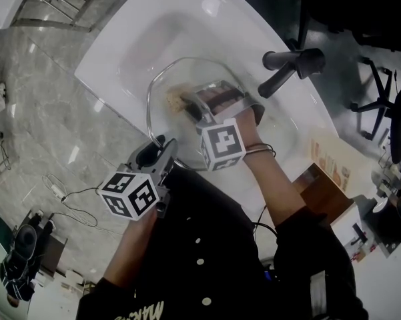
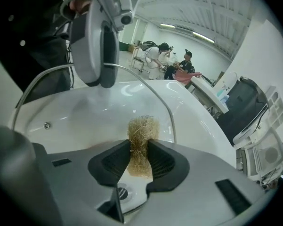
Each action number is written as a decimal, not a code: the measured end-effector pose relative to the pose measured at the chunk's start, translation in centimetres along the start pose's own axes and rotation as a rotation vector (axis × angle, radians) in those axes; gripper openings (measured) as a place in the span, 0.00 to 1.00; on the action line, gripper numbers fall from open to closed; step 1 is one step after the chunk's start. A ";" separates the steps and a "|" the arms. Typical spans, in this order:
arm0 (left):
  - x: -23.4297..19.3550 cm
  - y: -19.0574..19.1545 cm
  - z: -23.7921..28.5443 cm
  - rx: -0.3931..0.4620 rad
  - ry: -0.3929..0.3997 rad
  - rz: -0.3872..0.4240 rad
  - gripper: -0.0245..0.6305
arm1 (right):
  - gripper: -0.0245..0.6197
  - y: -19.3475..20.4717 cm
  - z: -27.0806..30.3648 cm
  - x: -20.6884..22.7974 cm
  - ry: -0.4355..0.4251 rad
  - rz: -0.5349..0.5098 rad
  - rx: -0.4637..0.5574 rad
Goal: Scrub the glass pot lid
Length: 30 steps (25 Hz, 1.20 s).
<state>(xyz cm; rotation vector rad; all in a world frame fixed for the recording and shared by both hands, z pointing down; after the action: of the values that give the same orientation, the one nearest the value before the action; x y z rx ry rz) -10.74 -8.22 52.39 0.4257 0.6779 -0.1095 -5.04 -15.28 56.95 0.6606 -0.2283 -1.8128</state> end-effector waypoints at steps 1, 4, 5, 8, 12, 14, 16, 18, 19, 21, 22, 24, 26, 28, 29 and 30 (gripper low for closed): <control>0.0 0.0 0.0 0.000 0.000 0.001 0.28 | 0.24 0.0 -0.3 -0.5 -0.018 -0.003 0.001; 0.1 0.0 -0.1 0.004 0.001 0.005 0.28 | 0.23 0.1 -1.2 -2.0 -0.050 -0.017 0.001; 0.1 0.0 0.0 0.005 0.002 0.006 0.28 | 0.23 0.1 -1.4 -2.5 -0.055 -0.022 -0.001; 0.1 -0.1 -0.1 0.006 0.003 0.008 0.28 | 0.23 0.3 -2.0 -3.4 -0.064 -0.032 -0.004; 0.1 -0.1 0.0 0.005 0.006 0.012 0.28 | 0.23 0.4 -2.8 -4.6 -0.093 -0.041 -0.005; 0.1 -0.2 0.0 0.006 0.004 0.013 0.28 | 0.23 0.4 -3.2 -5.0 -0.103 -0.053 -0.005; 0.1 -0.1 -0.1 0.006 0.003 0.012 0.28 | 0.23 0.4 -3.6 -5.6 -0.117 -0.061 -0.001; 0.1 0.0 -0.1 0.008 0.003 0.005 0.28 | 0.23 0.3 -4.2 -6.4 -0.140 -0.062 0.006; 0.1 0.0 -0.1 0.009 0.005 0.001 0.28 | 0.23 0.3 -4.6 -6.9 -0.154 -0.058 0.008; 0.1 0.0 -0.1 0.010 0.007 -0.003 0.28 | 0.23 0.5 -5.3 -8.0 -0.178 -0.046 0.011; 0.1 0.0 -0.1 0.011 0.007 -0.004 0.28 | 0.23 0.5 -5.7 -8.4 -0.187 -0.040 0.012; 0.1 0.0 0.0 0.013 0.007 -0.005 0.28 | 0.23 0.6 -6.4 -9.2 -0.205 -0.032 0.015; 0.1 0.0 0.0 0.014 0.004 -0.004 0.28 | 0.23 0.8 -7.2 -10.0 -0.229 -0.028 0.017; 0.1 0.0 0.0 0.015 -0.001 -0.002 0.28 | 0.23 0.8 -7.8 -10.7 -0.257 -0.031 0.021; 0.1 0.0 -0.1 0.015 -0.003 -0.001 0.28 | 0.23 0.8 -8.0 -11.0 -0.274 -0.034 0.024; 0.1 -0.1 -0.1 0.015 -0.004 0.000 0.28 | 0.23 0.9 -8.3 -11.2 -0.291 -0.038 0.026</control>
<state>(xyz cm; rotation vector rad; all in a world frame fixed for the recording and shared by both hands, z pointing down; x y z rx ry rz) -10.73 -8.24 52.25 0.4398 0.6739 -0.1158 2.48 -3.82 54.14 0.4186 -0.4363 -1.9423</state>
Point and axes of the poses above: the fingertips, and each gripper's own axes: z forward along the fingers, x to its right, y out of its underside, the point moved 3 cm from there along -z, backward along the fingers, and after that the axes turned 1 degree about z, right-handed, at the moved point
